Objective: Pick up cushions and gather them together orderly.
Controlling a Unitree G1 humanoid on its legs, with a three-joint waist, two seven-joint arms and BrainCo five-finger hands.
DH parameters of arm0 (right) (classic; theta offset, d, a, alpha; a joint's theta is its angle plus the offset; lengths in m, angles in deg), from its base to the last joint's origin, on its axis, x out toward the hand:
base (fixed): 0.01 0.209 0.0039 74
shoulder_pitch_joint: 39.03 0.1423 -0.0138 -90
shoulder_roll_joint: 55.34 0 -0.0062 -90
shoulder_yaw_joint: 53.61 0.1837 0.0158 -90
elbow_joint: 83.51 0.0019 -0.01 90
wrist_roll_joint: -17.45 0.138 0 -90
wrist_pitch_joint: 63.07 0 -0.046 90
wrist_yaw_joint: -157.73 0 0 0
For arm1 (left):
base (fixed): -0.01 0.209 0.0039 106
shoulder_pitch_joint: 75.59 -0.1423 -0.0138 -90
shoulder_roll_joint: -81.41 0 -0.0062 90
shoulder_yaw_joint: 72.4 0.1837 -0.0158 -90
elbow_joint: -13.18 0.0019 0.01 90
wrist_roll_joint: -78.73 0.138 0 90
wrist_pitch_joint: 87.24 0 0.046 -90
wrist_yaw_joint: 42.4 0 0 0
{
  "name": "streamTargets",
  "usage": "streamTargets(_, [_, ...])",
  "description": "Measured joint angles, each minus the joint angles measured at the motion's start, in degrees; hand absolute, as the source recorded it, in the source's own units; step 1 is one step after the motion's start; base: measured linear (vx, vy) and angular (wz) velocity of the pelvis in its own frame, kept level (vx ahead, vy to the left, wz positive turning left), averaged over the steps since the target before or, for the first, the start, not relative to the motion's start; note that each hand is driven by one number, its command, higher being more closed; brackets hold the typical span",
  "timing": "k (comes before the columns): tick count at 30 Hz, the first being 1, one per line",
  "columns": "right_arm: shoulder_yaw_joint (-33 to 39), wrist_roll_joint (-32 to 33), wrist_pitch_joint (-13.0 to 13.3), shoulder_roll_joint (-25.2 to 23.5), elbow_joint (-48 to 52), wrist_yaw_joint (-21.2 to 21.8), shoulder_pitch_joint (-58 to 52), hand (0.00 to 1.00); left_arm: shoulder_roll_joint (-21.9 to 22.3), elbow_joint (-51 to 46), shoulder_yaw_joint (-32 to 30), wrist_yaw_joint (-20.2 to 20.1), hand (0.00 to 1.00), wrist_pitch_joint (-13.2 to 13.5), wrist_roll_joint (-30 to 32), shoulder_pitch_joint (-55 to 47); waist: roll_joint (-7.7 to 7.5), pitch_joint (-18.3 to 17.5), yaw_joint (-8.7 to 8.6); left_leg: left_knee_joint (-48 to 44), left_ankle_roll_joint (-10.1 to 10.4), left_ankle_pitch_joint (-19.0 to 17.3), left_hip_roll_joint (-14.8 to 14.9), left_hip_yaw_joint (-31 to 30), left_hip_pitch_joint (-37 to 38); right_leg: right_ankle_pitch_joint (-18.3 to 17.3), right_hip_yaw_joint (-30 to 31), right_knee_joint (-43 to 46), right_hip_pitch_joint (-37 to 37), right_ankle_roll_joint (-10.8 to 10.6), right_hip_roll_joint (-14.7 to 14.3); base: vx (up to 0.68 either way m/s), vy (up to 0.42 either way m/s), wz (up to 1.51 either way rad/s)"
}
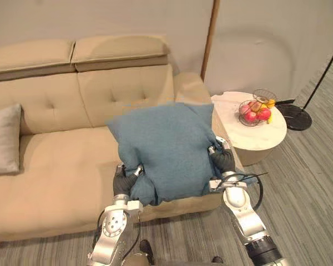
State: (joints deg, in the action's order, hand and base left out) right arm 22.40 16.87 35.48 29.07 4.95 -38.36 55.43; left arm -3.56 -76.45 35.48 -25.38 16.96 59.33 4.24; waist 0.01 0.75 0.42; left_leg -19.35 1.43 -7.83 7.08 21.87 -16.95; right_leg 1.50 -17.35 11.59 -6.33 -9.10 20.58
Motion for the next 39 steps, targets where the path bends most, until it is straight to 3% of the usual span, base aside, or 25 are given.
streamTargets(2, [0.3,0.0,0.0,-0.6,-2.3,0.0,0.2,1.0,-0.4,0.4,0.1,-0.6,1.0,-0.5,0.0,0.0,0.19,0.4,0.05,0.6,-1.0,-0.8,-0.5,1.2,1.4,2.8,4.4,12.6,-7.9,6.0,1.3,0.12,0.339,-0.34])
streamTargets(3, [0.3,0.1,0.0,-0.9,-2.9,0.0,0.2,1.0,-0.6,0.4,0.1,-0.7,1.0,-0.6,0.0,0.0,0.32,0.8,-0.23,1.2,-1.8,-0.7,-0.7,1.1,2.4,0.2,6.1,15.1,-9.1,6.1,0.8,0.15,0.301,-0.07])
streamTargets(4, [0.3,0.1,0.0,-1.1,-3.8,0.0,0.1,1.0,-0.8,0.7,0.1,-0.9,1.0,-0.9,0.0,0.0,0.32,0.9,-1.22,2.4,-2.3,-0.7,-0.9,1.0,3.9,-4.1,8.5,17.4,-9.7,4.5,-1.9,0.16,0.15,0.1])
streamTargets(5, [0.3,0.5,0.0,-1.1,-4.1,0.2,0.0,1.0,-0.9,0.9,0.1,-1.3,1.0,-1.1,0.0,0.0,0.55,1.2,-1.44,5.1,-2.9,-0.4,-1.8,1.2,6.5,-9.0,9.4,17.1,-9.7,3.8,-6.7,0.14,0.101,0.09])
streamTargets(8, [0.3,0.6,0.3,-0.4,-4.0,0.4,0.0,1.0,-0.9,0.9,0.2,-2.0,1.0,-1.1,0.1,0.2,0.14,1.0,-1.72,10.1,-2.7,1.5,-4.0,1.3,10.0,-10.2,8.5,11.9,-9.5,5.2,-12.7,0.15,0.044,0.12])
streamTargets(9, [0.3,0.6,0.7,0.2,-3.9,0.4,0.0,1.0,-1.1,0.9,0.5,-2.4,1.0,-0.9,0.1,0.7,-0.38,0.7,-2.34,11.3,-2.7,2.1,-5.8,0.9,10.3,-7.9,8.6,6.4,-8.9,7.3,-14.8,0.17,0.019,0.41])
streamTargets(10, [0.4,0.6,0.8,0.6,-3.8,0.4,0.0,1.0,-1.3,1.1,0.9,-2.4,1.0,-0.9,0.1,1.1,-0.61,0.9,-2.68,11.2,-2.8,2.0,-6.9,0.1,10.2,-6.8,8.9,4.4,-8.8,9.9,-15.1,0.19,-0.002,0.55])
streamTargets(11, [0.5,0.7,1.0,2.1,-3.8,0.4,-0.1,1.0,-0.7,1.6,2.3,-2.6,1.0,-1.1,0.1,1.6,1.49,1.5,-2.86,11.2,-2.7,2.1,-6.6,-1.6,10.0,-6.0,8.8,2.7,-7.4,9.4,-15.3,0.17,-0.002,0.39])
streamTargets(12, [0.6,0.7,1.0,2.4,-3.8,0.4,-0.2,1.0,-0.7,1.6,2.5,-3.1,1.0,-1.1,0.1,1.6,1.76,1.7,-2.96,11.4,-2.7,2.1,-6.6,-2.0,9.9,-6.0,8.7,1.7,-7.0,9.3,-15.5,0.23,-0.023,0.38])
streamTargets(16, [1.7,0.7,0.9,3.2,-3.7,0.4,-1.3,1.0,-0.7,2.3,4.1,-4.2,1.0,-1.3,0.0,1.6,1.02,2.8,-2.49,2.4,0.0,0.2,-4.7,-3.8,7.1,-5.9,6.4,-1.8,-2.6,9.3,-15.7,0.16,-0.051,0.28])
streamTargets(19, [2.1,0.6,0.9,3.3,-0.4,0.4,-2.5,1.0,-0.5,2.9,4.2,-5.2,1.0,-1.4,0.1,1.6,1.01,2.9,-1.75,-6.0,0.2,-1.1,-3.8,-6.1,4.0,-5.5,7.0,-4.1,-0.1,9.4,-15.1,0.08,0.015,-0.08])
streamTargets(21, [2.5,0.6,1.0,3.3,2.0,0.4,-3.6,1.0,-0.5,2.9,4.2,-6.0,1.0,-1.4,0.1,1.7,1.37,2.7,-1.83,-4.3,-0.7,-2.2,-0.8,-6.4,4.4,-5.5,6.9,-4.2,0.2,9.4,-15.3,0.05,0.076,-0.11])
streamTargets(22, [2.8,0.6,1.1,3.3,2.8,0.4,-4.0,1.0,-0.4,2.9,4.4,-6.1,1.0,-1.4,0.1,1.7,1.51,2.7,-1.96,-0.4,0.5,-0.4,0.8,-7.4,5.5,-5.5,7.1,-4.2,0.2,9.2,-15.3,0.06,0.1,-0.07])
streamTargets(23, [3.1,0.6,1.2,3.3,3.1,0.4,-4.1,1.0,-0.1,2.9,4.6,-6.1,1.0,-1.4,0.1,1.7,1.86,2.5,-2.09,4.0,3.3,1.9,1.4,-10.1,6.5,-5.2,7.5,-4.6,0.3,8.4,-15.5,0.07,0.164,-0.19])
streamTargets(25, [4.2,0.6,1.2,3.1,3.1,0.4,-4.2,1.0,-0.6,3.0,5.7,-6.1,1.0,-1.5,0.1,2.4,1.89,2.4,-2.91,10.1,3.5,2.0,-0.9,-11.5,9.0,-3.6,8.6,-7.4,0.3,6.2,-14.6,0.08,0.243,-0.01])
streamTargets(29, [4.8,0.4,1.2,3.2,2.7,0.4,-4.7,1.0,-1.3,3.3,7.7,-6.1,1.0,-2.1,0.1,2.6,2.35,2.6,-2.89,14.5,1.8,3.9,-4.4,-10.0,11.0,-0.9,9.8,-11.3,1.5,4.2,-12.0,0.0,0.164,-0.05])
streamTargets(33, [4.6,0.4,1.2,3.2,2.1,0.4,-4.4,1.0,-1.9,3.3,7.9,-6.1,1.0,-2.1,0.1,2.7,3.09,2.8,-2.75,15.7,1.1,4.4,-5.3,-9.5,10.6,0.6,10.7,-13.0,1.0,4.2,-11.5,-0.04,0.073,-0.1])
streamTargets(36, [4.4,-1.0,1.3,3.2,-1.4,0.4,-0.7,1.0,-2.3,2.2,7.5,-6.1,1.0,-2.1,0.2,3.2,3.22,2.9,-2.36,17.2,1.1,5.9,-5.4,-8.8,7.5,1.9,12.0,-13.2,-3.3,4.5,-11.6,-0.09,0.006,-0.16])
streamTargets(39, [4.4,-1.6,1.2,3.2,-5.9,-0.3,5.7,1.0,-2.3,2.2,5.2,-5.6,1.0,-2.1,0.3,8.0,3.32,6.0,-2.36,18.3,0.9,8.0,-5.4,-9.0,4.4,3.5,12.0,-13.6,-6.5,4.7,-11.7,-0.13,-0.006,0.02])
